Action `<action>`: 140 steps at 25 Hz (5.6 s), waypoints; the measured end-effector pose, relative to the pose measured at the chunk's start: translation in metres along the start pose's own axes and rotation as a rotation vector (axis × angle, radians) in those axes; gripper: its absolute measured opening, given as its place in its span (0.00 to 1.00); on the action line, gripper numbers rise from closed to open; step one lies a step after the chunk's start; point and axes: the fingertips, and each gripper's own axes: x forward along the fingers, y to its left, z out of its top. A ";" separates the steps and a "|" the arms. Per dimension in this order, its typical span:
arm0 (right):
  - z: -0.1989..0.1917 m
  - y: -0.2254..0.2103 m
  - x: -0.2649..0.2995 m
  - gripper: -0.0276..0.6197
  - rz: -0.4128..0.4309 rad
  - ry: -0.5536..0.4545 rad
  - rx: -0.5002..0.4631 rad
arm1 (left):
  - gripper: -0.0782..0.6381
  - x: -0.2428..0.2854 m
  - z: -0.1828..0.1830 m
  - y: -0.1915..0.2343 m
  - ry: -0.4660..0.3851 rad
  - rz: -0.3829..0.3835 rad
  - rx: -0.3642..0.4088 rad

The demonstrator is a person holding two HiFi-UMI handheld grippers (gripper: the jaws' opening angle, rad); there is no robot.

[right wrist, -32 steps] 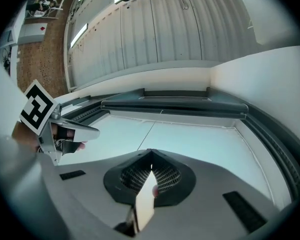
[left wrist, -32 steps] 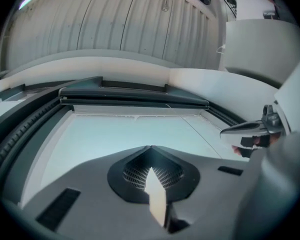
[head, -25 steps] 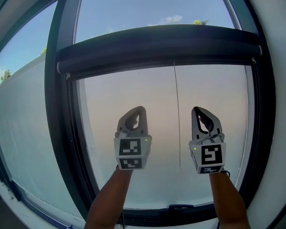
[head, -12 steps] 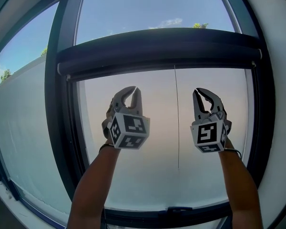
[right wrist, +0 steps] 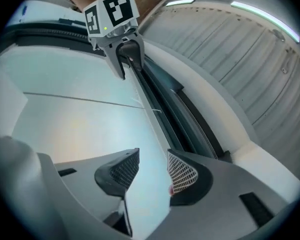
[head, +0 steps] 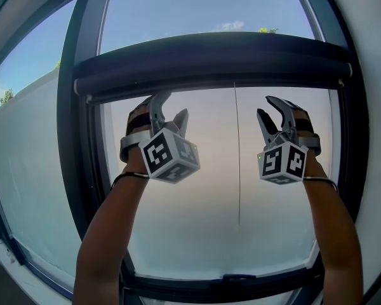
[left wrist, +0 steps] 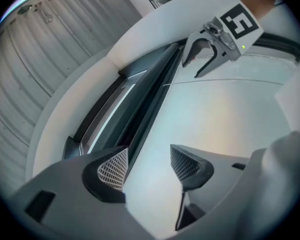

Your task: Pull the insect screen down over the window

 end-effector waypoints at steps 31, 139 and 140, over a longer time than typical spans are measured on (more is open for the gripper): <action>-0.020 -0.014 0.041 0.47 0.236 0.185 -0.378 | 0.56 0.035 -0.027 0.002 0.215 -0.107 0.389; -0.039 0.222 -0.240 0.47 0.963 0.402 -0.320 | 0.56 -0.220 -0.102 -0.261 0.344 -0.859 0.324; -0.040 0.223 -0.240 0.47 0.942 0.402 -0.323 | 0.56 -0.218 -0.102 -0.262 0.340 -0.841 0.330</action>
